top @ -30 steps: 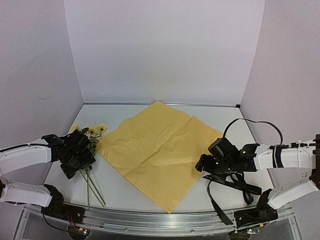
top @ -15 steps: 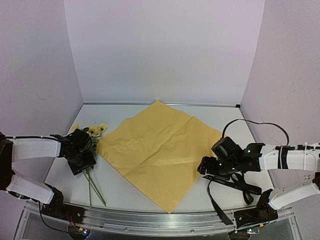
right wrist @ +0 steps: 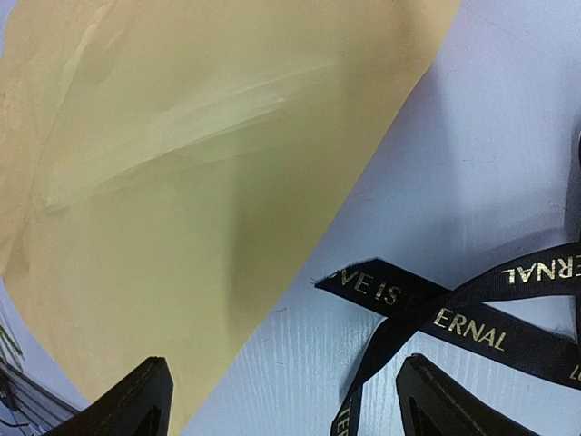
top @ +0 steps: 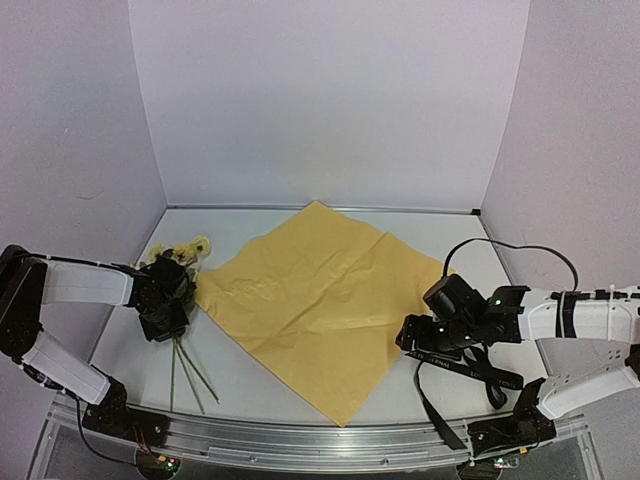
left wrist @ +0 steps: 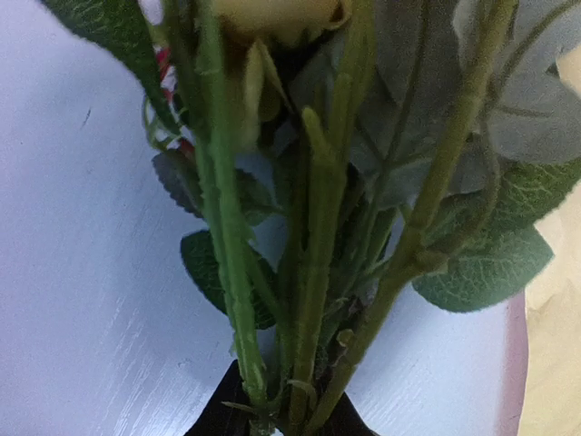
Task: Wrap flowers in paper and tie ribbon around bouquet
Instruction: Pick up the fake flower from the center of the board, then move the flattened wrapping paper to the center of the board.
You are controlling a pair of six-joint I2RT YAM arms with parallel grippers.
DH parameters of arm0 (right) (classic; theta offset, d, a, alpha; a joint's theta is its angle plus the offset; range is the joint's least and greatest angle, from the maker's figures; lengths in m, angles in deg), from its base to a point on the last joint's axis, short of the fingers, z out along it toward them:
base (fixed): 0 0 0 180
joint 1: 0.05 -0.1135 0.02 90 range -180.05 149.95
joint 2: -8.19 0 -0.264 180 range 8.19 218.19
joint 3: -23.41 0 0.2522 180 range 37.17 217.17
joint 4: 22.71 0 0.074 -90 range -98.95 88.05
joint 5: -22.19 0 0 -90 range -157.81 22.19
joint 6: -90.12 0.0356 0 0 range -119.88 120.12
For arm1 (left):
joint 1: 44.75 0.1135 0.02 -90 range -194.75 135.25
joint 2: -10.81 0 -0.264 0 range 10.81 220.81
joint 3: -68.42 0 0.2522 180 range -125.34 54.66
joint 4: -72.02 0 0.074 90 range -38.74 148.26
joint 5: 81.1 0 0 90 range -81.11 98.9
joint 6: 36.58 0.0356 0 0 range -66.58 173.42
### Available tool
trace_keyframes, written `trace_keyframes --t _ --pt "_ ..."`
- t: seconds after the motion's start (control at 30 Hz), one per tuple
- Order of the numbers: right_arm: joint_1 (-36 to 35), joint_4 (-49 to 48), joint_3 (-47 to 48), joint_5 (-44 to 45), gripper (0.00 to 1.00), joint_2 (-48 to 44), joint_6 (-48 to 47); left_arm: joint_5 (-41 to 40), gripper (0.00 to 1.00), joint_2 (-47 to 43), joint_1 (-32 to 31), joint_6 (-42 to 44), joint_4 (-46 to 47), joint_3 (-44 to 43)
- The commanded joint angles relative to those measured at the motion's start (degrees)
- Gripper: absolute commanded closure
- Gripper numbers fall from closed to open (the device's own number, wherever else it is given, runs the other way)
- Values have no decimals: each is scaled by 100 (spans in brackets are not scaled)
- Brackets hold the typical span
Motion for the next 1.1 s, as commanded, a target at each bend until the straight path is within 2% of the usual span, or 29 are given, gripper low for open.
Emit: trace_keyframes --t 0.0,0.1,0.3,0.5,0.63,0.8,1.07 --pt "-18 58 232 9 12 -28 -65 -256 88 36 19 156 -146 -204" --pt "-18 65 257 -35 12 0 -56 -571 99 -105 16 261 -404 -420" --pt "-17 216 450 -103 12 111 -137 -1080 100 -486 19 480 -955 -921" --pt "0 447 640 -59 10 256 -316 -1147 100 -809 17 684 -1319 -1317" --pt "312 610 802 -310 8 436 -356 -789 100 -1052 19 736 -1433 -1611" --pt "854 684 1159 -706 12 814 -482 -37 100 -1076 -19 743 -1351 -2281" --pt "1673 732 1325 -966 13 1228 -654 580 100 -141 -620 518 -502 -3398"
